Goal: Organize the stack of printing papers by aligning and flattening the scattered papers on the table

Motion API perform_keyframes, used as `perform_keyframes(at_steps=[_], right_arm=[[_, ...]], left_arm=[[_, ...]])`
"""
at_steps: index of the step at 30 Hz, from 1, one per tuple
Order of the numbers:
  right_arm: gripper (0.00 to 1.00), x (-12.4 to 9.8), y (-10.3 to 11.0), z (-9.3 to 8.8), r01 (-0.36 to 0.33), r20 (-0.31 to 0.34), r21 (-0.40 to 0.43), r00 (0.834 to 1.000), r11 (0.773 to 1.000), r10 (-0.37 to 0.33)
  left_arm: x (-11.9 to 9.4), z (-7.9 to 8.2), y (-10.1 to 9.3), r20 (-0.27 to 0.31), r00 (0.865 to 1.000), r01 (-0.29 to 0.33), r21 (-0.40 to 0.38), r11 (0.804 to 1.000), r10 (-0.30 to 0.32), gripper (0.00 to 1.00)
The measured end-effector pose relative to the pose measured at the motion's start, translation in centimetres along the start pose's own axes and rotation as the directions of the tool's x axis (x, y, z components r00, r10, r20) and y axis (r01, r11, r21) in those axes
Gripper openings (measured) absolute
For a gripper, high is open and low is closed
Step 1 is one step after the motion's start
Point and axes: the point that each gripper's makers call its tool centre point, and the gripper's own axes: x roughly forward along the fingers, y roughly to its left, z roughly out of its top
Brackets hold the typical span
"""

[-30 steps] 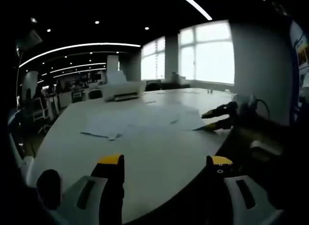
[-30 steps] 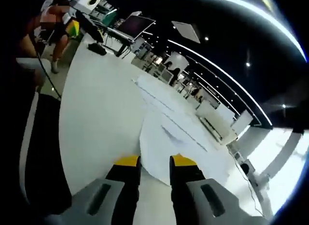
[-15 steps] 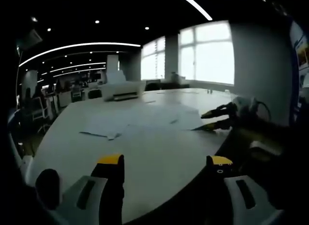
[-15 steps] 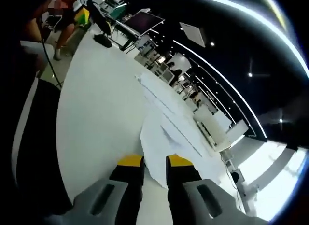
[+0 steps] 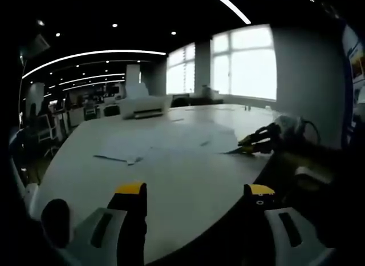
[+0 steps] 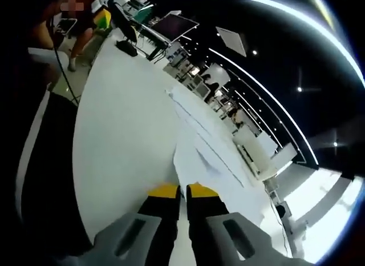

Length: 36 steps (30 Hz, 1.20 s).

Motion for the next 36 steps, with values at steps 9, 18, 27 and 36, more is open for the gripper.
perform_keyframes(at_steps=[9, 18, 27, 36], right_arm=[[0.00, -0.1, 0.4, 0.0, -0.026, 0.003, -0.017, 1.000, 1.000, 0.026], [0.00, -0.8, 0.8, 0.2, -0.090, -0.018, -0.047, 0.996, 0.995, 0.090], [0.00, -3.1, -0.2, 2.3, -0.149, 0.029, 0.038, 0.988, 0.988, 0.148], [0.00, -4.7, -3.1, 3.9, -0.157, 0.093, 0.134, 0.985, 0.978, 0.146]], left_arm=[[0.2, -0.3, 0.0, 0.001, 1.000, 0.009, -0.005, 1.000, -0.009, 0.70], [0.1, -0.2, 0.0, 0.004, 1.000, 0.010, -0.005, 1.000, -0.010, 0.70], [0.2, -0.3, -0.1, 0.000, 1.000, 0.014, 0.000, 1.000, -0.014, 0.70], [0.3, -0.3, -0.2, 0.000, 1.000, 0.017, 0.000, 1.000, -0.017, 0.70]])
